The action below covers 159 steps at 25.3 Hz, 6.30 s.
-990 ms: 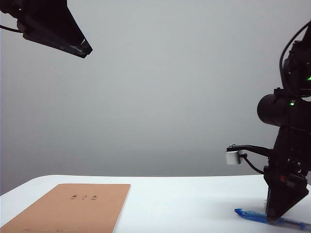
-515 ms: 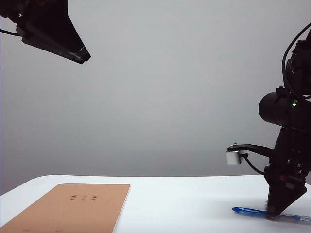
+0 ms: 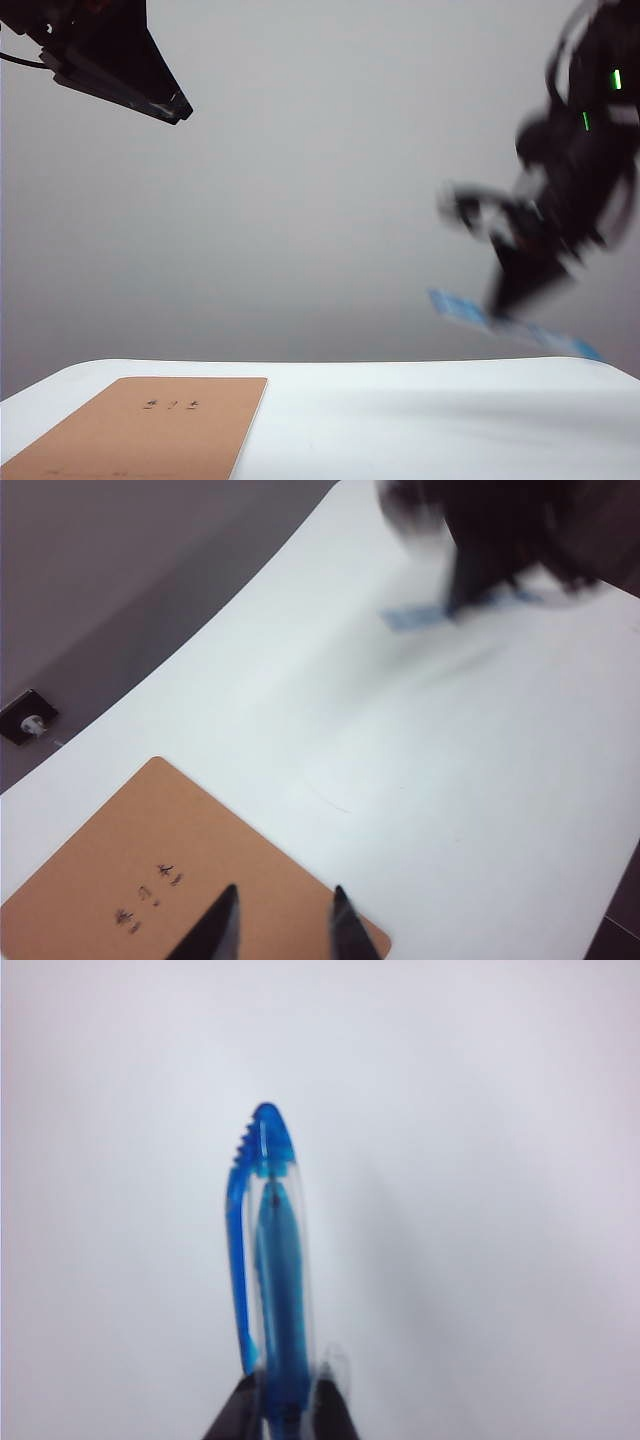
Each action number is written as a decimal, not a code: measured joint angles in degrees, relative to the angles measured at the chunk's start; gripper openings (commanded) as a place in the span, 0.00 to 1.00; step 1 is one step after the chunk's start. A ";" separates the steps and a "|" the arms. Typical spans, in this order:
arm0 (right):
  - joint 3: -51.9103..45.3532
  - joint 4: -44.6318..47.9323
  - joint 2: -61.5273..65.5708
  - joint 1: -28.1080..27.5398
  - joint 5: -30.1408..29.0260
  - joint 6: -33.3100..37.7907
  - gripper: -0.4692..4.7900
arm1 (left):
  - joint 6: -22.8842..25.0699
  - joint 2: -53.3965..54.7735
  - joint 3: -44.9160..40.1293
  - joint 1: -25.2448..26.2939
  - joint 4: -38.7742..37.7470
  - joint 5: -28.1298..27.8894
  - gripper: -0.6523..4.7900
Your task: Pick up a pen on the table and place it on the notebook.
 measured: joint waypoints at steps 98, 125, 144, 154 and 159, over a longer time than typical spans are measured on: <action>40.81 4.81 1.66 17.66 11.45 37.00 0.08 | -4.11 -26.84 0.00 1.55 -17.09 -29.68 0.26; -39.89 32.22 -77.79 1.29 22.91 35.47 0.08 | -13.53 -55.23 -22.23 2.99 -0.98 -30.38 0.11; -65.94 43.78 -106.12 -5.97 28.02 42.95 0.08 | -20.57 -63.67 -41.42 3.23 15.41 -34.47 0.11; -72.76 41.38 -107.14 -5.97 30.58 45.51 0.08 | -21.88 -63.69 -46.38 3.63 22.14 -34.56 0.11; -72.76 40.79 -107.14 -5.97 30.56 44.48 0.08 | -21.73 -63.67 -46.40 3.63 21.97 -34.71 0.11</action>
